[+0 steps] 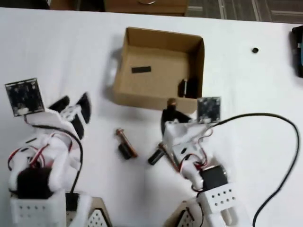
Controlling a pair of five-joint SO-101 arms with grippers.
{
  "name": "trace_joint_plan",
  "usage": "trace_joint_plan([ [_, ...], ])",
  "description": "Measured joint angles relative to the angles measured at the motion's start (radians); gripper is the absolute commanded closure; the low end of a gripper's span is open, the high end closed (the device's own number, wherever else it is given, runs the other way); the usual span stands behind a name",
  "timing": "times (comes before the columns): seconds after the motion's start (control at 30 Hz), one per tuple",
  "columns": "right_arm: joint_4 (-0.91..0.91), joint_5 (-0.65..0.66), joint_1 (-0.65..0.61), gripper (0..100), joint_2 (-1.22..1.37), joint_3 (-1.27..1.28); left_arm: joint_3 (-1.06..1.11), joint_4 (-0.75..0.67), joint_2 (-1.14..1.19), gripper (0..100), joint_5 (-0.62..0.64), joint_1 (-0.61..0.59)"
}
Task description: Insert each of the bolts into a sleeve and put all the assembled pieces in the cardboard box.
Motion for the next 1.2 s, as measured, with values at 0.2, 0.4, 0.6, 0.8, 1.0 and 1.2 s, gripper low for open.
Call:
trace_joint_plan([
  [0.2,0.141,0.068,0.017,97.9,0.071,-0.221,0.301,-0.135,0.000,98,-0.015,-0.003],
  [0.4,0.215,0.092,0.043,97.9,0.396,-0.528,0.588,-0.293,0.000,98,-0.137,0.021],
  [0.6,0.308,0.094,0.086,97.9,0.856,-0.928,0.697,-0.319,0.000,98,-0.147,0.071],
  [0.8,0.473,0.094,0.092,97.9,1.293,-1.353,0.732,-0.334,0.000,98,-0.147,0.075],
  [1.0,0.601,0.094,0.100,97.9,1.695,-1.752,0.776,-0.417,0.000,98,-0.147,0.078],
  [1.2,0.666,0.094,0.166,97.9,2.035,-2.065,0.779,-0.428,0.000,98,-0.149,0.077],
])
